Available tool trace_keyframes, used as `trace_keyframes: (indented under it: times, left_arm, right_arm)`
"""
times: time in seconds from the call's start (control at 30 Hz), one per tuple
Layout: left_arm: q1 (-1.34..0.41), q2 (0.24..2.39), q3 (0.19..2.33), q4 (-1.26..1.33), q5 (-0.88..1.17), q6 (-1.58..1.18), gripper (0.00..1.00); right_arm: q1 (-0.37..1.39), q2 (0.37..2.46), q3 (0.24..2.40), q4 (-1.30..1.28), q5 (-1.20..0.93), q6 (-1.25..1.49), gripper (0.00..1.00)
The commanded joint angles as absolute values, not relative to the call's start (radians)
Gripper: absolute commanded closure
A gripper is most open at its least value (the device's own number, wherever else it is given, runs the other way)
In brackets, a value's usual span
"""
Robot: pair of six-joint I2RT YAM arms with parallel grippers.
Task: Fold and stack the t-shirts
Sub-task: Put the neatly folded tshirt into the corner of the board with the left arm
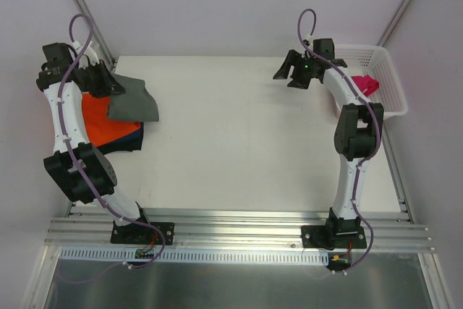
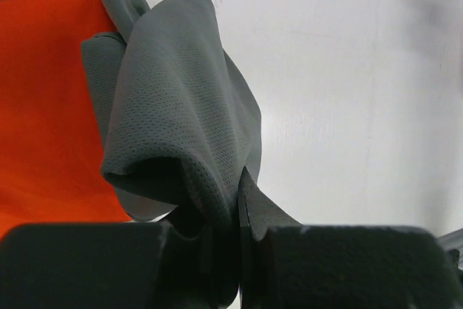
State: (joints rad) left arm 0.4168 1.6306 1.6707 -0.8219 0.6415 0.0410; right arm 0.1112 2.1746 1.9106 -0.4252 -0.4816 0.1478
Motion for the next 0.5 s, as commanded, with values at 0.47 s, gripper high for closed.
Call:
trace_keyframes:
  times: [0.47]
  left_arm:
    - [0.587,1.597,1.790,-0.857,0.672,0.087,1.00]
  right_arm:
    - [0.129,2.197,1.944,-0.425,-0.482,0.155,0.21]
